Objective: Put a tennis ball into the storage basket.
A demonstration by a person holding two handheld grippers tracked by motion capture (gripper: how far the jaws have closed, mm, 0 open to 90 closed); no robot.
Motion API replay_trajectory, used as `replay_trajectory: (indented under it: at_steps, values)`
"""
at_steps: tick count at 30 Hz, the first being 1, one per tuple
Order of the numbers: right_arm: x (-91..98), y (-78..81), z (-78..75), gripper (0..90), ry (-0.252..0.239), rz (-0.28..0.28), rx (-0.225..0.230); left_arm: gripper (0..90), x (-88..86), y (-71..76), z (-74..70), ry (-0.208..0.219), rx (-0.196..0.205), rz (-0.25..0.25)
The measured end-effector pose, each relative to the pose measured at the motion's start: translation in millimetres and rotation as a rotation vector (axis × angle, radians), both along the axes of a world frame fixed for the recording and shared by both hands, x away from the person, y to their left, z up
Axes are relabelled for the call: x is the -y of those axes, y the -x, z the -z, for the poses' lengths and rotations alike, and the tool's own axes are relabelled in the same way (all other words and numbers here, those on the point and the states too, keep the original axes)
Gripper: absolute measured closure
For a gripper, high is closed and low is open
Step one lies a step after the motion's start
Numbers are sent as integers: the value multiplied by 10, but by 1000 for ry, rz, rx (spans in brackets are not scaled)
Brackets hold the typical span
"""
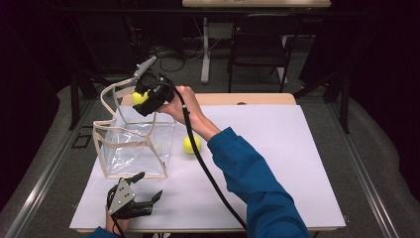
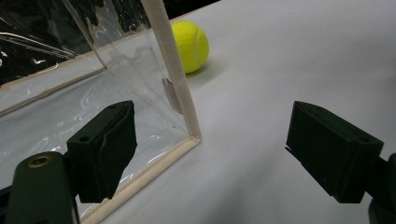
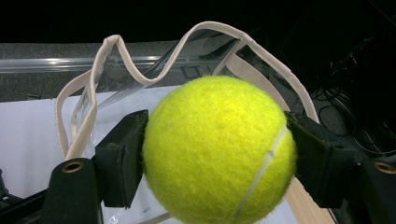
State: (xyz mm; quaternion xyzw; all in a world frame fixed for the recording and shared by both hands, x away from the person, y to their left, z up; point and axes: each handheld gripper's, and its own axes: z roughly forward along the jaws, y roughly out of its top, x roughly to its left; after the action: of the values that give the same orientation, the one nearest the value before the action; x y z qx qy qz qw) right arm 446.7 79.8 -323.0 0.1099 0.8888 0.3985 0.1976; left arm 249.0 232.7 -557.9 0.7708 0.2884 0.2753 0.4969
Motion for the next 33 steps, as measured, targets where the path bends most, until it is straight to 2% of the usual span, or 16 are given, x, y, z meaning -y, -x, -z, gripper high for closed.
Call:
replay_trajectory:
  at_steps: [2, 9, 19, 21, 27, 33]
  values:
    - [-55, -25, 46, 259, 14, 1, -14, 159, 0, 0, 0, 0, 0, 0]
    - [-179, 6, 95, 258, 42, -17, -20, 159, -1, 6, -6, -2, 3, 6]
    - [-212, 15, 114, 258, 50, -21, -23, 159, -8, 5, -9, 4, 6, 6]
    - [-253, -20, 183, 258, 77, -16, -38, 159, -9, 13, -13, 4, 9, 8]
    - [-289, -44, 227, 258, 95, -10, -48, 159, -9, 8, -11, 8, 6, 5]
    - [-335, -89, 318, 257, 135, 3, -69, 159, -9, 7, -11, 11, 7, 5]
